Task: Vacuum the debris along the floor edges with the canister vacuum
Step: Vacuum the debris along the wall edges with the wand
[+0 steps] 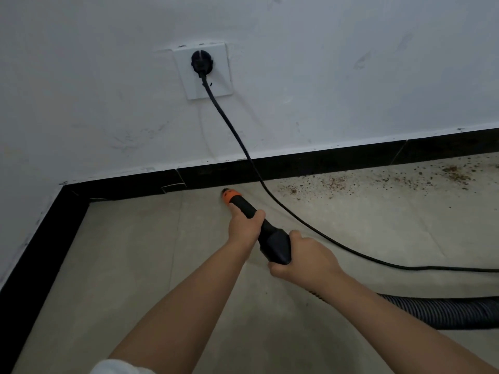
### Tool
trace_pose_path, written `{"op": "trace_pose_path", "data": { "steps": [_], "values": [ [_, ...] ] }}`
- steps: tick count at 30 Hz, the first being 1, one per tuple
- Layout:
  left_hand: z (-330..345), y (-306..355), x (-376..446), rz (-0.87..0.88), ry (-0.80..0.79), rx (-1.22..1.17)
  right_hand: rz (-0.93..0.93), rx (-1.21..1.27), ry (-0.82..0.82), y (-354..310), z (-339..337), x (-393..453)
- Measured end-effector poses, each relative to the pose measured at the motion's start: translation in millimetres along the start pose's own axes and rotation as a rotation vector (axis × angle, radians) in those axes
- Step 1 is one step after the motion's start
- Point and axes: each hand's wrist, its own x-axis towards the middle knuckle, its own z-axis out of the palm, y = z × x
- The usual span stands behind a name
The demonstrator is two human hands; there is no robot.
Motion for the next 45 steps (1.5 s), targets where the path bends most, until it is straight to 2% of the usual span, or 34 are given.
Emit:
{"op": "trace_pose_path", "data": {
  "steps": [5,11,17,20,25,31,37,45],
  "values": [
    [-29.6,-12.7,-26.9,-0.028,0.149,-0.142,-0.122,0.031,-0.111,-11.1,1.3,-6.6],
    [-70.8,-42.4,-47.7,-0.194,0.309,-0.368,-0.303,0.002,-0.310,-44.3,1.9,-1.5],
    [-127.2,-59.5,-49.9,-0.202,0.471,-0.418,-0.392,-0.008,-0.359,-102.3,34.2,4.7],
    [-146.7,-66.0,-49.3,-0.239,0.459,-0.410,-0.393,-0.042,-0.365,-119.6,45.7,4.4],
    [-165.9,-67.7,-48.9,-0.275,0.289,-0.428,-0.387,-0.088,-0.351,-125.1,47.2,3.9],
    [-152.5,-63.2,-55.5,-0.296,0.319,-0.498,-0.389,-0.091,-0.401,-120.9,30.4,0.4],
    [-101.2,-43.0,-80.4,-0.340,0.376,-0.590,-0.391,-0.164,-0.439,-91.1,-17.4,-8.4],
    [-36.4,-21.3,-96.3,-0.405,0.355,-0.688,-0.352,-0.252,-0.445,-51.3,-63.6,-21.6]
  ]
}}
